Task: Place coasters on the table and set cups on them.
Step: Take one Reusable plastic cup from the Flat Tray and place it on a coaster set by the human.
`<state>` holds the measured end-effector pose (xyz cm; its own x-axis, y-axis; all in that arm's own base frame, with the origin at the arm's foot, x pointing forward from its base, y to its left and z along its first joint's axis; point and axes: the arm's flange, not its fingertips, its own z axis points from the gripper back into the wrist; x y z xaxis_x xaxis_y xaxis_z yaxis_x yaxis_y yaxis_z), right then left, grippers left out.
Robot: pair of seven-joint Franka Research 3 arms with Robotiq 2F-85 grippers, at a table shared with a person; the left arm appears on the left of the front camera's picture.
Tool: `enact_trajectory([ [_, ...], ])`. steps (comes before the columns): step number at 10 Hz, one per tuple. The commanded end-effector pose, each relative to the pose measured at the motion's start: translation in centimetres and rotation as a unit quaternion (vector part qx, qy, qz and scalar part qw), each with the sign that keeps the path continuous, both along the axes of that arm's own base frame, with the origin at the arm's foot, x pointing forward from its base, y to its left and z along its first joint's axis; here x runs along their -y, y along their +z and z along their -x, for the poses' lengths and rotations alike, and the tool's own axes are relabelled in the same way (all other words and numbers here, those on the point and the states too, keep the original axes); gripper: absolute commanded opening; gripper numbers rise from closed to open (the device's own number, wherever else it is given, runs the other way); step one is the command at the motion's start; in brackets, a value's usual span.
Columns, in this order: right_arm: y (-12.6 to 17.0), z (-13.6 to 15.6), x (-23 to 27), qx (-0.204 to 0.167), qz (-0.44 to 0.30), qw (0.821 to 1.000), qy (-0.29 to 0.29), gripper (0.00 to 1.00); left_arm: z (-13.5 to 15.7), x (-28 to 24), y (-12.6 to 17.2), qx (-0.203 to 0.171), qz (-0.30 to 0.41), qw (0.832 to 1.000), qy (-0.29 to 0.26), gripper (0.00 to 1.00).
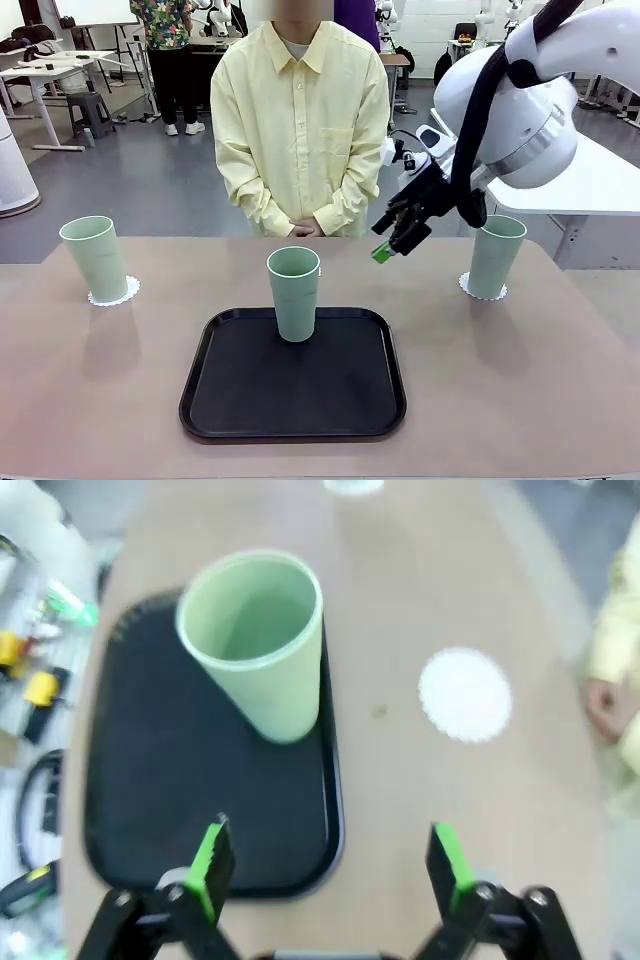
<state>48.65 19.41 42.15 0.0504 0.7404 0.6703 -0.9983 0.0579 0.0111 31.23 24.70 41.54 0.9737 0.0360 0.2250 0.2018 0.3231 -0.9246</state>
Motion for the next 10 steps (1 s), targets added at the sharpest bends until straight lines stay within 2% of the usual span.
enact_trajectory([
  [1,-2.8,-0.1,0.3,-0.008,-0.095,0.994,0.044,1.0,0.3,-0.2,0.1,0.0,0.0,1.0,-0.001,1.0],
  [3,-5.0,0.7,-0.6,0.015,-0.126,0.991,0.037,1.0,0.3,-0.2,0.1,0.0,0.0,1.0,-0.001,1.0],
  [7,-9.9,2.1,-0.8,0.007,-0.153,0.988,-0.013,1.0,0.3,-0.2,0.1,0.0,0.0,1.0,-0.001,1.0],
  [10,-8.8,1.8,-0.7,-0.006,-0.147,0.989,0.0,1.0,0.3,-0.2,0.1,0.0,0.0,1.0,-0.001,1.0],
])
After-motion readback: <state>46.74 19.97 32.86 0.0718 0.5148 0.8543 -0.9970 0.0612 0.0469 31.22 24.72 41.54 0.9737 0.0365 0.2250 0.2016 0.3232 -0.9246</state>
